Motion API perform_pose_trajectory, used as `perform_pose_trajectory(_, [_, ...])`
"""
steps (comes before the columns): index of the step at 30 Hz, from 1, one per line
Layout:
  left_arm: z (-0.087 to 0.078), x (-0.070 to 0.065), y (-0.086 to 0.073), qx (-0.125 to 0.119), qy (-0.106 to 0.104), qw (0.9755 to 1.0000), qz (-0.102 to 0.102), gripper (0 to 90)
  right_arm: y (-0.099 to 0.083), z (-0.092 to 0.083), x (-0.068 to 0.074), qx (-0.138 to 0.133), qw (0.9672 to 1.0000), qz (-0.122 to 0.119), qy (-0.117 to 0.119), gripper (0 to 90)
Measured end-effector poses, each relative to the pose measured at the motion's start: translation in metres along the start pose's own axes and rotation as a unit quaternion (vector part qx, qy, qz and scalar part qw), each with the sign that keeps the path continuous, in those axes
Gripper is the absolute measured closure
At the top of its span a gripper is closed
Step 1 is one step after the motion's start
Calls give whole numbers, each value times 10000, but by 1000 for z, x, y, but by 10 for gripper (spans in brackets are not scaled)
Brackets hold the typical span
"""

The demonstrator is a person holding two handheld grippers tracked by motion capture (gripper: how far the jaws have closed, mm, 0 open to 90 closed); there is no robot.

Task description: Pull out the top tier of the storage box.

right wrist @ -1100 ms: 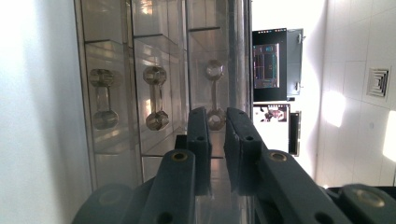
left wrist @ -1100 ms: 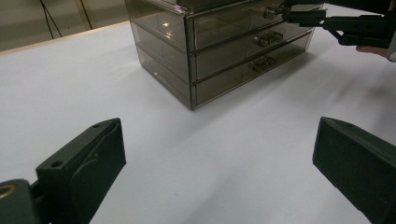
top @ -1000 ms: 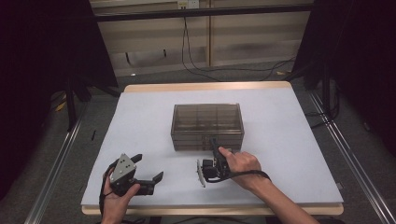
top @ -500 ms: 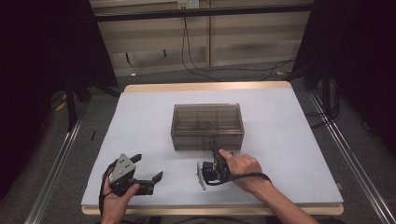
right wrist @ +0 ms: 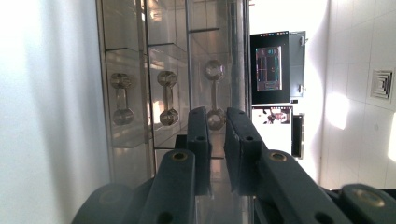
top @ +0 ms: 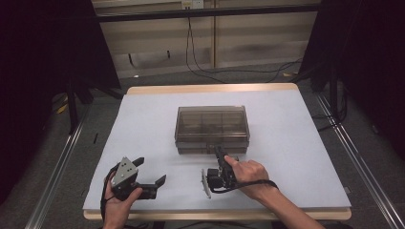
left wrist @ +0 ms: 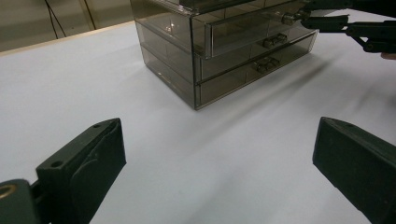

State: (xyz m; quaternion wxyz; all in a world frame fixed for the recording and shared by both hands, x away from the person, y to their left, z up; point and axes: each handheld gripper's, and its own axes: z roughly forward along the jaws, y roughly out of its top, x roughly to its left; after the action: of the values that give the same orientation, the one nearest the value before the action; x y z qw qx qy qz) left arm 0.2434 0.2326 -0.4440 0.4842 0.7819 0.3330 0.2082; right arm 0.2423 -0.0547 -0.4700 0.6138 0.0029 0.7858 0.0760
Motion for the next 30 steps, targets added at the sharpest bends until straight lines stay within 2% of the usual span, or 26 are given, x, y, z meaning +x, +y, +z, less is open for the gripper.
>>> perform_pose_trajectory(2, [0, 0, 0, -6, -6, 10000, 0, 25, 0, 0, -1, -40, 10000, -67, -6, 814])
perform_pose_trajectory(14, [1, -1, 0, 6, 1, 10000, 9, 25, 0, -4, 1, -17, 10000, 1, 12, 814])
perform_pose_trajectory(18, [1, -1, 0, 7, 3, 10000, 13, 24, 1, -4, 0, -59, 10000, -52, 4, 812])
perform_pose_trajectory(19, [0, -1, 0, 10, 6, 10000, 10, 24, 0, -4, 0, -29, 10000, 3, 27, 812])
perform_pose_trajectory(23, [0, -1, 0, 0, 11, 10000, 5, 24, 0, -4, -1, -77, 10000, -23, 24, 812])
perform_pose_trajectory(24, [0, -1, 0, 18, 27, 10000, 19, 24, -1, -5, 0, -44, 9999, 90, 46, 812])
perform_pose_trajectory(27, [0, -1, 0, 26, 24, 10000, 20, 24, -1, -4, -1, -109, 9999, 18, 44, 810])
perform_pose_trajectory(30, [0, -1, 0, 23, 30, 10000, 29, 24, -4, -7, -4, -251, 9995, 96, 165, 813])
